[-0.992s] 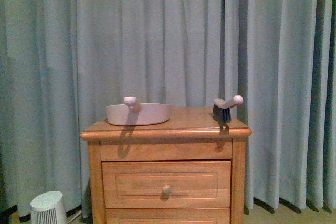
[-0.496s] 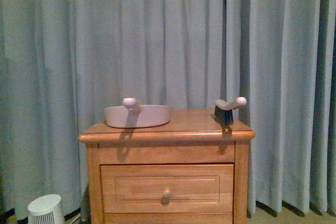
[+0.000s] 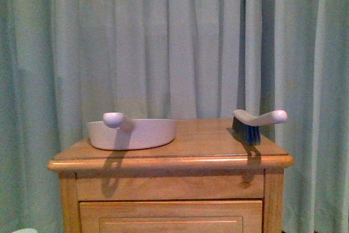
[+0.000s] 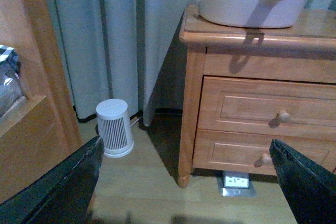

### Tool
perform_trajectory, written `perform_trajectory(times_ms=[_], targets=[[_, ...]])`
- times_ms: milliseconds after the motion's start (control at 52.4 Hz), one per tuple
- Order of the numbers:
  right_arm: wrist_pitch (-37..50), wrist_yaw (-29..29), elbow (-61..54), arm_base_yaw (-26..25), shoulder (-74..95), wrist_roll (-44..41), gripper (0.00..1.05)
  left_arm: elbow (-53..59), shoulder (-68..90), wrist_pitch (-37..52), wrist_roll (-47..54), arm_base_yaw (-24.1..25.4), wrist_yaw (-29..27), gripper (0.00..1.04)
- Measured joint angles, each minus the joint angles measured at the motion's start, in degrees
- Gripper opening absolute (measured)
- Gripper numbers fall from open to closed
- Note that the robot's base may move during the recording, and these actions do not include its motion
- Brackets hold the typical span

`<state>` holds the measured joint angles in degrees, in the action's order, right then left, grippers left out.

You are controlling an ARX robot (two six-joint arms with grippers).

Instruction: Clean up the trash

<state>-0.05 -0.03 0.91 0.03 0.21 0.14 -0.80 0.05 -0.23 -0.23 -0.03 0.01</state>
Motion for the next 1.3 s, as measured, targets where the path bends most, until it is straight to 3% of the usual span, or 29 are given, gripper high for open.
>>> perform_trajectory(times_ms=[1068,1163,1240,1297], targets=[[0.0,0.0,0.0,0.0,0.0,0.0,0.97,-0.2,0.4,-0.6,-1.1,0.1,0.4,0.97],[0.0,-0.1,0.0,0.0,0.0,0.0,0.97,-5.2,12.3,-1.9,-8.5,0.9,4.2,0.97],[0.0,0.0,0.0,0.0,0.0,0.0,0.97,-13.3,24.5,-3.9,-8.0,-0.3,4.0,0.97],[0.0,0.0,0.0,0.0,0.0,0.0,0.97,-23.3,36.0,-6.6,-6.0,-2.5,0.7,0.97]])
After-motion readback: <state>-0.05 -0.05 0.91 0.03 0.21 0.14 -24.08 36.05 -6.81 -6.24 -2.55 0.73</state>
